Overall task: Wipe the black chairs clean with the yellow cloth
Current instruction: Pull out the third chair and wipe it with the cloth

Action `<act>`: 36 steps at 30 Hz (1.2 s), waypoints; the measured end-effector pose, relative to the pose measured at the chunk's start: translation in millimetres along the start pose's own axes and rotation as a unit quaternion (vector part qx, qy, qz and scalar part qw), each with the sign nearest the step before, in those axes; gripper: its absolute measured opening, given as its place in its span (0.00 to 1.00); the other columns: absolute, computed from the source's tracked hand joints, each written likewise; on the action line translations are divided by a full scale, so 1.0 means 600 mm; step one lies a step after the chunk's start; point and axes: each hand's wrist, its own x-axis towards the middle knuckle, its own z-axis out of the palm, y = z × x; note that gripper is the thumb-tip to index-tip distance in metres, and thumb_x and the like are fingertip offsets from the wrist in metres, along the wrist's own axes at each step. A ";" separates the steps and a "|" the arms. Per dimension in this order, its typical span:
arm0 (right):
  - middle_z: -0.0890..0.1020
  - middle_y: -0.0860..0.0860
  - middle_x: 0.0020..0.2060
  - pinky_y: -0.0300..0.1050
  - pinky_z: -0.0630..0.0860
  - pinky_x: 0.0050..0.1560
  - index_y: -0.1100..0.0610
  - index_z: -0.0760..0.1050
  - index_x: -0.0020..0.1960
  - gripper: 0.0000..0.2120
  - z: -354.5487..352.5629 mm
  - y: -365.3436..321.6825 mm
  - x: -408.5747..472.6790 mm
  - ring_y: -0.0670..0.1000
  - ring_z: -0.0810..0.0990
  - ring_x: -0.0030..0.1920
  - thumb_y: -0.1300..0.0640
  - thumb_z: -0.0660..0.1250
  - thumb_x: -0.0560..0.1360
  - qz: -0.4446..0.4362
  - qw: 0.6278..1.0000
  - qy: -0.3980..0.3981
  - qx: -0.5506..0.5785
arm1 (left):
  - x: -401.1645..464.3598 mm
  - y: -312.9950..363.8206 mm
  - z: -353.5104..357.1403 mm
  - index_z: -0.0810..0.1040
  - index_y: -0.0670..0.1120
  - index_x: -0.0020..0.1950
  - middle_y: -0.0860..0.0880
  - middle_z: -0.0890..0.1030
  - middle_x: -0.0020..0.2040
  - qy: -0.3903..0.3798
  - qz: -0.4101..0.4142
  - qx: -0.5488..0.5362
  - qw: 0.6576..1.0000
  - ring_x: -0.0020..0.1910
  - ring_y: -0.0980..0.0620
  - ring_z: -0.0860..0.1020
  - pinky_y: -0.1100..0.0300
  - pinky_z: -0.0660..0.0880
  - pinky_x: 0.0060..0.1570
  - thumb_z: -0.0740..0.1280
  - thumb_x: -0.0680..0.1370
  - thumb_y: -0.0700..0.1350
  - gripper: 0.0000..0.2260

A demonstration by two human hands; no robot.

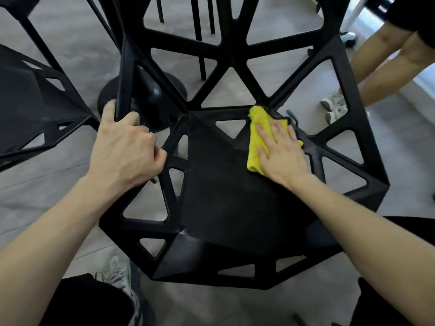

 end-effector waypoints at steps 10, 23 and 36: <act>0.61 0.49 0.84 0.52 0.50 0.85 0.44 0.63 0.84 0.27 -0.052 -0.055 -0.195 0.50 0.56 0.85 0.44 0.55 0.85 -0.138 0.984 -0.069 0.084 | 0.023 0.104 0.035 0.66 0.43 0.83 0.38 0.72 0.77 -0.137 0.032 -0.083 0.987 0.71 0.37 0.75 0.42 0.79 0.61 0.59 0.82 0.63 0.34; 0.63 0.56 0.83 0.58 0.55 0.83 0.50 0.62 0.85 0.29 -0.028 -0.033 -0.207 0.55 0.57 0.85 0.46 0.55 0.85 -0.031 0.997 -0.040 0.052 | 0.029 0.107 0.044 0.77 0.36 0.64 0.40 0.83 0.53 -0.117 -0.067 -0.041 0.990 0.52 0.41 0.83 0.51 0.77 0.49 0.64 0.84 0.57 0.24; 0.74 0.61 0.75 0.60 0.66 0.75 0.54 0.69 0.80 0.29 0.028 -0.109 0.083 0.63 0.72 0.75 0.50 0.61 0.80 -0.069 0.993 0.092 0.028 | 0.035 0.067 0.054 0.76 0.45 0.46 0.49 0.76 0.28 -0.053 -0.025 0.013 0.998 0.27 0.44 0.76 0.54 0.65 0.35 0.65 0.81 0.56 0.15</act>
